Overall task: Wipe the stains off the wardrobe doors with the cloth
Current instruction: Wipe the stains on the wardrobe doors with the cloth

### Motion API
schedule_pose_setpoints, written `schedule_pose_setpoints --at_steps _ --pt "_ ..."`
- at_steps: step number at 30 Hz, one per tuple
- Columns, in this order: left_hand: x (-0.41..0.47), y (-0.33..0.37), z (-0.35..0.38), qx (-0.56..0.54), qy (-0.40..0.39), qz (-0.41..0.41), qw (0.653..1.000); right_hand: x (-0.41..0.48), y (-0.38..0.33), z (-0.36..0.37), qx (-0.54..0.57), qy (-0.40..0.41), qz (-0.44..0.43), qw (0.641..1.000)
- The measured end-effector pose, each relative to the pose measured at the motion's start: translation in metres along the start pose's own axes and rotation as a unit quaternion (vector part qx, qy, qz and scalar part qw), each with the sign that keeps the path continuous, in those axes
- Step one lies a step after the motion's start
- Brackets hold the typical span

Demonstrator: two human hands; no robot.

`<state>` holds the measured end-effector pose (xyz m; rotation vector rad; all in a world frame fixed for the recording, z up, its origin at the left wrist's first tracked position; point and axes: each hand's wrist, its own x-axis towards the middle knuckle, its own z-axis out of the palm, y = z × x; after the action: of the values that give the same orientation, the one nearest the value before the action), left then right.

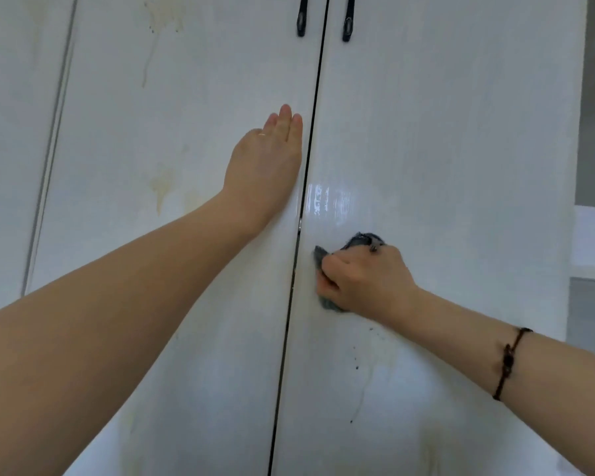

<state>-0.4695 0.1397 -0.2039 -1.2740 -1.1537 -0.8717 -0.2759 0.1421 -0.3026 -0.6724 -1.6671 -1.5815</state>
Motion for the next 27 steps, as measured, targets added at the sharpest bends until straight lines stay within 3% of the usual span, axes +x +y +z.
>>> schedule_pose_setpoints --at_steps 3,5,7,9,12,15,17,20,23,25,27 --pt "-0.003 0.006 0.004 -0.021 -0.014 -0.003 1.000 0.049 0.040 -0.007 -0.020 -0.041 0.133 0.990" --pt "-0.002 0.008 0.006 -0.035 -0.014 -0.013 0.999 0.085 0.052 -0.006 -0.021 -0.013 0.231 0.973" --pt "-0.001 0.008 0.008 -0.046 -0.012 -0.019 0.999 0.102 0.037 0.003 -0.025 0.001 0.277 0.960" --pt "0.000 0.008 0.008 -0.054 -0.014 -0.026 0.998 0.094 -0.001 0.017 -0.001 0.012 0.243 0.970" --pt "-0.002 0.008 0.007 -0.067 -0.016 -0.030 0.997 0.032 -0.057 0.025 0.040 0.053 0.097 0.993" --pt "-0.004 0.008 0.003 -0.077 -0.022 -0.028 0.996 -0.027 -0.063 0.013 0.035 0.027 -0.032 0.999" --pt "-0.003 0.007 0.003 -0.078 -0.019 -0.021 0.997 -0.016 -0.030 0.007 0.010 0.025 -0.006 1.000" --pt "-0.001 0.002 0.002 -0.095 -0.030 -0.019 0.995 0.051 0.016 0.001 -0.008 0.007 0.131 0.991" --pt "0.000 0.001 0.003 -0.088 -0.029 -0.019 0.996 0.100 0.015 0.010 -0.007 0.000 0.229 0.973" --pt "0.000 -0.001 0.003 -0.086 -0.035 -0.017 0.996 0.100 -0.018 0.023 0.021 0.007 0.220 0.975" --pt "0.001 -0.004 0.001 -0.084 -0.037 -0.013 0.996 0.066 -0.057 0.028 0.059 0.023 0.137 0.989"
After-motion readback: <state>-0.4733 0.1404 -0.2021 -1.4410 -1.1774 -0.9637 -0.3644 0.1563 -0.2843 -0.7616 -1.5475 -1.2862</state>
